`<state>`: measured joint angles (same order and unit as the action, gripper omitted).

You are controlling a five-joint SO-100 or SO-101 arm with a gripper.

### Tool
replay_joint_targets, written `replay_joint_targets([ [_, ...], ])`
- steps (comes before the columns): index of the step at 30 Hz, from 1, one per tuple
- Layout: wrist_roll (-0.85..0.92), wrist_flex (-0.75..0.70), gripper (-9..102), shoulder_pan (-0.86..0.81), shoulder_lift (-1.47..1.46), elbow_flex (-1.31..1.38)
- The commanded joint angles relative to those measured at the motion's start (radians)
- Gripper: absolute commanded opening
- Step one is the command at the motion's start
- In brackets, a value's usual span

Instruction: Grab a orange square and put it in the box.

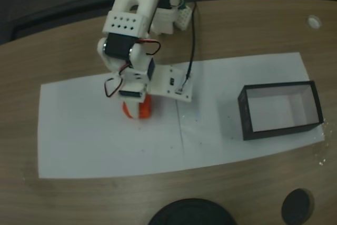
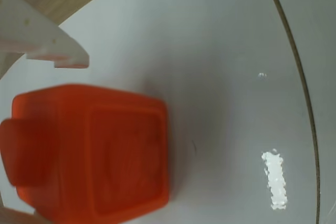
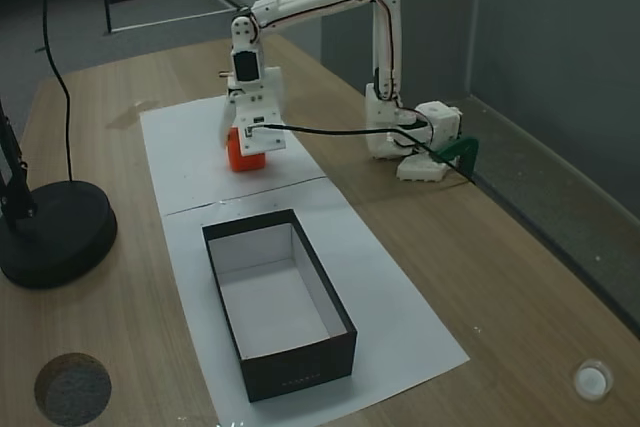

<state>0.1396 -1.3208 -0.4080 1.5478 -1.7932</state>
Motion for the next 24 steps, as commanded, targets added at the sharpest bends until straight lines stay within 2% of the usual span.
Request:
replay_joint_targets([
  [1, 0.021, 0.015, 11, 0.003, -0.006, 0.031],
  [6, 0.029, -0.003, 11, 0.046, 0.008, 0.078],
  [10, -0.002, -0.144, 12, 0.170, 0.097, 0.256],
  [17, -0.044, -0.377, 12, 0.535, 0.279, 0.784],
  [20, -0.052, -0.393, 12, 0.709, 0.287, 0.948],
  [24, -0.150, -0.353, 12, 0.890, 0.235, 0.973],
])
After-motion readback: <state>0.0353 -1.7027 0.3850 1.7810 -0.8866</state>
